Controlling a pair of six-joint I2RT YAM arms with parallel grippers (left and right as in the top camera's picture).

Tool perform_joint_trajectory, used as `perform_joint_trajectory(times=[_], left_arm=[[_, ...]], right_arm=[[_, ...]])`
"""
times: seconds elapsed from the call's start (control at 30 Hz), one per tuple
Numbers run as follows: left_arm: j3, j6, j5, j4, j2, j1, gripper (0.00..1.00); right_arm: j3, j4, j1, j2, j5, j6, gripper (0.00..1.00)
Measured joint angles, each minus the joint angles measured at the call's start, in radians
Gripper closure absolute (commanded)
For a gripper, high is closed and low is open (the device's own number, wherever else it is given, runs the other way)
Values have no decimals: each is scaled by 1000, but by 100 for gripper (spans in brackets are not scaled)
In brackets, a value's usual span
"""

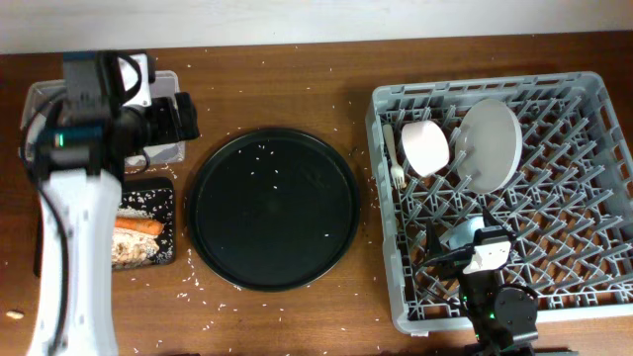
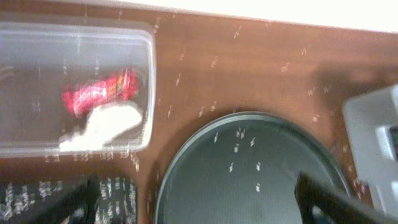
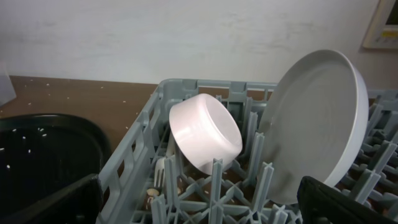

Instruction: Sort waste into correct bins and load items into the dishwasher rack

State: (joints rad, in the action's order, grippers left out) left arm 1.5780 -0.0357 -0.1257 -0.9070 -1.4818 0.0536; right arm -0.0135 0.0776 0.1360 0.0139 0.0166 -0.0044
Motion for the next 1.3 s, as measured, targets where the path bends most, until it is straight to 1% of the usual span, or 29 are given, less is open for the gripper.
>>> perform_joint_trajectory(times=[0.03, 0.07, 0.1, 0.2, 0.23, 0.3, 0.37, 0.5, 0.6, 0.7, 0.83, 0.93, 1.3], left_arm=[[-75, 50, -13, 116, 67, -15, 1], [-158, 92, -26, 195, 139, -33, 1], [-276, 122, -38, 331, 219, -48, 1], [-578, 151, -53, 624, 381, -51, 1], [-723, 156, -54, 730, 460, -51, 1], [-918, 163, -56, 869, 581, -51, 1], [-1123, 168, -44, 953, 767, -51, 1], [-1339, 171, 7, 977, 1073, -51, 1], [-1459, 171, 34, 977, 1276, -51, 1], [-1525, 172, 57, 961, 1385, -51, 1], [-1539, 172, 75, 860, 1461, -39, 1], [-1542, 174, 82, 810, 1468, -35, 1], [-1548, 174, 82, 806, 1468, -35, 1]], right_arm=[[0, 0, 0, 0, 0, 0, 2], [0, 0, 0, 0, 0, 1, 2], [0, 0, 0, 0, -1, 0, 2], [0, -1, 0, -1, -3, 1, 2], [0, 1, 0, -2, -4, 0, 2], [0, 0, 0, -2, -4, 0, 2], [0, 1, -1, -2, -4, 0, 2], [0, 1, -2, -3, -4, 0, 2], [0, 1, -2, -4, -4, 0, 2], [0, 1, -2, -4, -4, 0, 2], [0, 1, -2, -4, -4, 0, 2], [0, 1, -2, -4, -4, 0, 2], [0, 1, -2, -4, -4, 0, 2]])
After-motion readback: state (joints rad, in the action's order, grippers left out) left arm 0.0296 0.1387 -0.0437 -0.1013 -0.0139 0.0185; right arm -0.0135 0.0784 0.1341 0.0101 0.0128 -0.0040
